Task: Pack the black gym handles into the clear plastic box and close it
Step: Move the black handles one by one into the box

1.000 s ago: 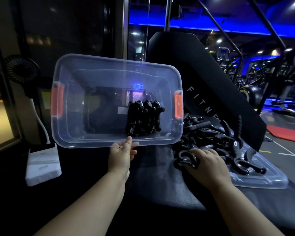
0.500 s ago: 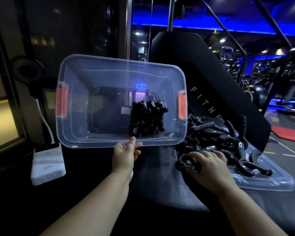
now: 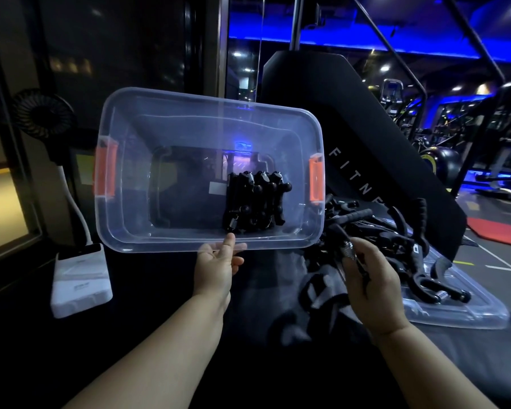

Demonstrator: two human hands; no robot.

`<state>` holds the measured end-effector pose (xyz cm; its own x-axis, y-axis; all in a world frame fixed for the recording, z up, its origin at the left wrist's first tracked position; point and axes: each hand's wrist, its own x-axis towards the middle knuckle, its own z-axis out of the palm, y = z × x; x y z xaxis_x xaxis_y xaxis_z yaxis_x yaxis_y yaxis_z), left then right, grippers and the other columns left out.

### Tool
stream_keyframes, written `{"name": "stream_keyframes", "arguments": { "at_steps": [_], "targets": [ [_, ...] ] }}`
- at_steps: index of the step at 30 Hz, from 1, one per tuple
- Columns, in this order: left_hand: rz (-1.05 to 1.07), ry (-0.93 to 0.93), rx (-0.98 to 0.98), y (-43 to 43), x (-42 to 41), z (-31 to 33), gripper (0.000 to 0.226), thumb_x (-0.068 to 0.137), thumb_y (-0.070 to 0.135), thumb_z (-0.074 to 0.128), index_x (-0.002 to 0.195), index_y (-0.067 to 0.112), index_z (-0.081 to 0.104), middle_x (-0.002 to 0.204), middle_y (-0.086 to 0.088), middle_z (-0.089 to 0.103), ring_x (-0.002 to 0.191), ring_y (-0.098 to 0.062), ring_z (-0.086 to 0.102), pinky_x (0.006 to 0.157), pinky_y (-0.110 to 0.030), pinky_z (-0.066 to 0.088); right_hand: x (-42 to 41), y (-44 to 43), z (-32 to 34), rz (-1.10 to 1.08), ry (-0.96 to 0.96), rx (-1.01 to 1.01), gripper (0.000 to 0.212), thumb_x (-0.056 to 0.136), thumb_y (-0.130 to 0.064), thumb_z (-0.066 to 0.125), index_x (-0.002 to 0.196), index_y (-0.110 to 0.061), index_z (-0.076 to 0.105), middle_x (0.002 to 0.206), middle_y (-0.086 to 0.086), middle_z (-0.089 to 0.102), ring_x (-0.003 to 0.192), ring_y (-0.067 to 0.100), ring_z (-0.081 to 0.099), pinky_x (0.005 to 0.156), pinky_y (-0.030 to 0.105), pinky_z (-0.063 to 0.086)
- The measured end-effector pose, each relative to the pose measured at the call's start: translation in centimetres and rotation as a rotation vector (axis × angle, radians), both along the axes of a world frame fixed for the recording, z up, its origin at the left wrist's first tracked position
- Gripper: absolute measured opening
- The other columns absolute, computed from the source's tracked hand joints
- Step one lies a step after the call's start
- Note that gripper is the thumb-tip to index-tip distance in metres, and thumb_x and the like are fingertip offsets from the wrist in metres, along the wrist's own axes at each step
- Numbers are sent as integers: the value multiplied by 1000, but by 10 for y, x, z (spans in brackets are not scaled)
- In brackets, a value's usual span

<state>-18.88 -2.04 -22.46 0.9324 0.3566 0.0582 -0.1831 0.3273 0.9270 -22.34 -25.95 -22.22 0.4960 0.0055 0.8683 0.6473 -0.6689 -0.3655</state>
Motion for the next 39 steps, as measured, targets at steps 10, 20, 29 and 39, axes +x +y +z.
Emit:
{"name": "stream_keyframes", "arguments": {
  "at_steps": [10, 20, 29, 39],
  "targets": [
    [2, -9, -15, -1, -1, 3, 24, 93, 32, 56, 98, 9, 50, 81, 2, 72, 57, -7, 53, 63, -22, 44, 2, 9, 7, -150, 179, 151, 54, 84, -18, 70, 126, -26, 39, 75, -9, 64, 61, 4, 59, 57, 8, 37],
    [-15, -8, -23, 0, 0, 2, 30, 93, 32, 57, 105, 6, 51, 84, -1, 73, 58, -7, 54, 62, -22, 43, -6, 10, 35, -147, 465, -94, 93, 77, -11, 72, 138, -61, 22, 89, -5, 67, 69, 17, 62, 62, 15, 44],
    [-26, -20, -47, 1, 1, 1, 27, 97, 40, 44, 94, 14, 49, 80, 0, 75, 52, -6, 53, 59, -22, 41, -9, 22, 46, -96, 337, -12, 91, 78, -7, 75, 130, -67, 30, 90, -10, 66, 77, -13, 60, 67, 1, 41],
    [-55, -38, -86, 3, 3, -1, 26, 98, 40, 43, 96, 14, 47, 86, -9, 74, 50, -7, 51, 56, -22, 41, 26, 78, 94, 54, 337, 46, 81, 82, -12, 70, 131, -62, 29, 84, -7, 65, 69, 15, 63, 60, 17, 47]
  ]
}}
